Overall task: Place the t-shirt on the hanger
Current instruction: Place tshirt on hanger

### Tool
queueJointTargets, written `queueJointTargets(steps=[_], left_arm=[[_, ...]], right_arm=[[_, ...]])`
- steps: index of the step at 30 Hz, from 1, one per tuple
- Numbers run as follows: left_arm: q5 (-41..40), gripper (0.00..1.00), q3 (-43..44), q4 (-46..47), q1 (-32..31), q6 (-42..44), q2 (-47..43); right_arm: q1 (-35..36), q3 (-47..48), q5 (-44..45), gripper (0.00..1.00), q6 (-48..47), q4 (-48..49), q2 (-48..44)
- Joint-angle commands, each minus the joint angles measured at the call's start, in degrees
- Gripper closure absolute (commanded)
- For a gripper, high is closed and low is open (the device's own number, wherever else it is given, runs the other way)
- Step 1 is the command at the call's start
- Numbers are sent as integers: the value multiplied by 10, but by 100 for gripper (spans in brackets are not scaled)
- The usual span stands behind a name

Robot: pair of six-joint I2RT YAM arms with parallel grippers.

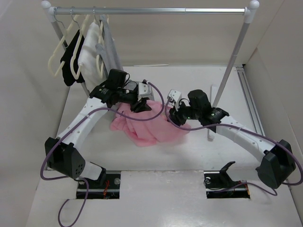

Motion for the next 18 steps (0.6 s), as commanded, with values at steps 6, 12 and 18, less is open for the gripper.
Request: queueJointTargets(steps=[6, 12, 18], left_arm=[[37, 100, 40, 5, 16, -4, -9], [-22, 83, 105, -73, 48, 56, -3], [-46, 57, 128, -101, 76, 111, 2]], right_arm=[[3, 16, -3, 100, 25, 63, -11], [-49, 3, 20, 100, 25, -25, -94], [-95, 3, 30, 100, 3, -114, -148]])
